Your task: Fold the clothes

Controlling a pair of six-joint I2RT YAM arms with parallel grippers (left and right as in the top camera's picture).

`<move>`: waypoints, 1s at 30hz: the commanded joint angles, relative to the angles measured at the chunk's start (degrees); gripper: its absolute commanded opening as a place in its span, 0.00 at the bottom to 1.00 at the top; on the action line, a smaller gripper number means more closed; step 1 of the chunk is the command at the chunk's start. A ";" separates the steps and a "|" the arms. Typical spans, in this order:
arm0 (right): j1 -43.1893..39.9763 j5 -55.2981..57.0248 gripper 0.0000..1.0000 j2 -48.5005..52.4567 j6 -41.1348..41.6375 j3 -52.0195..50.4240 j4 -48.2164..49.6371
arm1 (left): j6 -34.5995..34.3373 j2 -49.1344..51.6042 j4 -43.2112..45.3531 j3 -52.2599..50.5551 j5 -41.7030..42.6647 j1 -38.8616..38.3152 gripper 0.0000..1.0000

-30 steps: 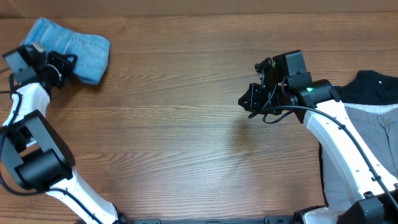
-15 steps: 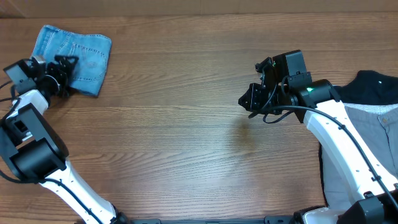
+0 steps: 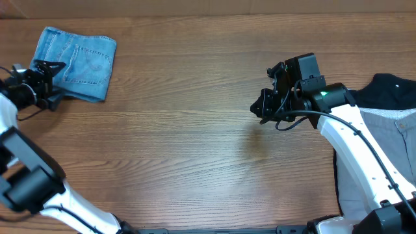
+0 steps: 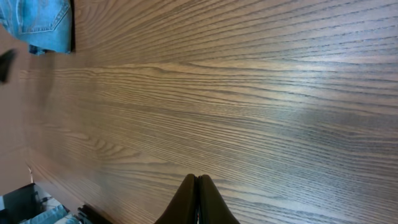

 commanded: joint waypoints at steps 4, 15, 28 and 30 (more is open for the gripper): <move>-0.07 0.33 0.04 -0.33 -0.04 0.76 -0.11 | 12.39 -22.56 -8.00 1.75 -8.61 -1.07 1.00; -1.25 5.27 0.04 -14.03 -0.50 0.92 -1.44 | 35.17 -46.31 -26.71 1.75 -19.56 -18.05 1.00; -1.25 20.94 1.00 -50.77 -0.35 2.01 -1.42 | 38.84 -65.79 -48.43 1.73 -32.89 -31.41 1.00; -1.25 20.92 1.00 -52.96 -0.35 2.01 -1.99 | 38.82 -66.75 -51.21 1.70 -34.64 -31.41 1.00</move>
